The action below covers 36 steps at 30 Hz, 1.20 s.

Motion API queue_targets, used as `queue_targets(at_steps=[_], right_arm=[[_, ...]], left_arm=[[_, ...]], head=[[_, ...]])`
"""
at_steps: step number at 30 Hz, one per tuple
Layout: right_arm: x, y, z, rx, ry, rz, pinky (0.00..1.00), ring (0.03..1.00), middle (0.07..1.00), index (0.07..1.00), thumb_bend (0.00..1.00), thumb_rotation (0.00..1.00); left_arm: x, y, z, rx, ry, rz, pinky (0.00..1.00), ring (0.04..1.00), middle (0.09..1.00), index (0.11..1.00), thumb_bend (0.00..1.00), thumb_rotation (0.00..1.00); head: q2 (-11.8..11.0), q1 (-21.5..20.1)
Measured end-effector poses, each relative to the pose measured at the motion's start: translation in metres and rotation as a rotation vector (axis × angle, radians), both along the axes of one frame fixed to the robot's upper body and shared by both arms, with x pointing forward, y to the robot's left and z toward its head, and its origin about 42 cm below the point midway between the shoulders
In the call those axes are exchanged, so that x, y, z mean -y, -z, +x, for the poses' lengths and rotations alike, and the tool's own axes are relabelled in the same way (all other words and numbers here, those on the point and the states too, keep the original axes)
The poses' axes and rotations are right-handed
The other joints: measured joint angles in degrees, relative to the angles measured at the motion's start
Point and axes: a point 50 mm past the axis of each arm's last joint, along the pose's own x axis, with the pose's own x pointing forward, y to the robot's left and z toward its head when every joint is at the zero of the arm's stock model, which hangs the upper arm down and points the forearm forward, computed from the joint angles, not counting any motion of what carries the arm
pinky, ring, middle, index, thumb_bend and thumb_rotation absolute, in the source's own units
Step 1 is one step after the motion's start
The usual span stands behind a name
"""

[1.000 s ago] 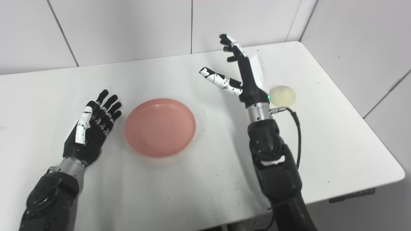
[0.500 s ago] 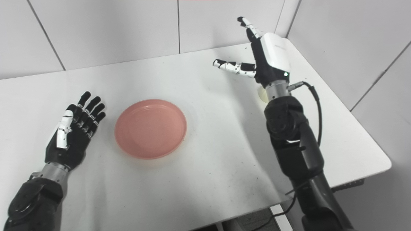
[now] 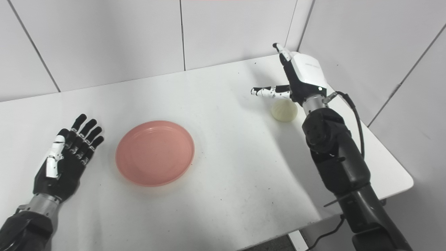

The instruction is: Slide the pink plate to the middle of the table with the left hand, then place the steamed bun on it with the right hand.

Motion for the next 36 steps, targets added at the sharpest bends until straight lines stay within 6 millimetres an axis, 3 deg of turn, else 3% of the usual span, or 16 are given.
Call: queue_targets(at_steps=[14,21,36], right_arm=[[0.032,0.015,0.008,-0.13,0.078,0.015,0.79,0.913,0.954,0.947,1.0,0.54],[0.037,0.027,0.01,-0.186,0.109,0.014,0.78,0.911,0.948,0.946,1.0,0.58],[0.041,0.036,0.009,-0.292,0.145,0.016,0.79,0.925,0.96,0.944,1.0,0.47]], left_arm=[[-0.003,0.001,0.002,0.001,0.004,-0.019,0.95,0.951,0.953,0.942,0.41,0.96],[-0.006,0.001,0.002,0.002,0.002,-0.015,0.95,0.955,0.956,0.943,0.41,0.98],[-0.007,0.0,0.002,0.003,-0.004,-0.017,0.95,0.95,0.951,0.944,0.39,0.99]], head=[[1.05,-1.32],[1.49,-1.49],[2.55,-1.67]])
